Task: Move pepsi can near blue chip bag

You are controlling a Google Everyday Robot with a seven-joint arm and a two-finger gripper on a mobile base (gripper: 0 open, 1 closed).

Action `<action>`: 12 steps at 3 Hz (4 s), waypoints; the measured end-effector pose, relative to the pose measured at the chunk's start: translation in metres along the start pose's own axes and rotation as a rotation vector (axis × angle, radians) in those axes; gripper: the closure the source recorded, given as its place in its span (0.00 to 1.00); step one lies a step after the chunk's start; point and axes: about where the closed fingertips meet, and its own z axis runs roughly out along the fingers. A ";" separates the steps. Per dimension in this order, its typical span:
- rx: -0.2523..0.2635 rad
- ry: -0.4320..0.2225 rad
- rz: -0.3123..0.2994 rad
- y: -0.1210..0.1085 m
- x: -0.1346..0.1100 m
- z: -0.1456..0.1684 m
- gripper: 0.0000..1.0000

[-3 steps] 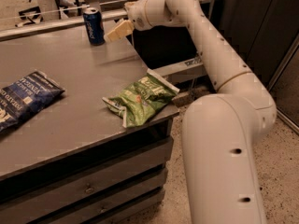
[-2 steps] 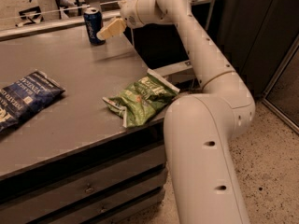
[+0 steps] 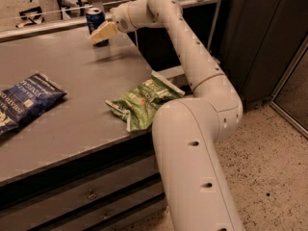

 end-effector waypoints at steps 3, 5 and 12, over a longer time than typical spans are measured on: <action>0.095 0.034 0.020 -0.026 0.014 0.024 0.41; 0.079 -0.034 0.066 -0.026 0.007 0.020 0.88; -0.395 -0.080 -0.077 0.167 -0.028 0.000 1.00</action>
Offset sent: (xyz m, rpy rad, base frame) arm 0.0442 0.0015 -0.0110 -0.0477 -0.0370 -0.1286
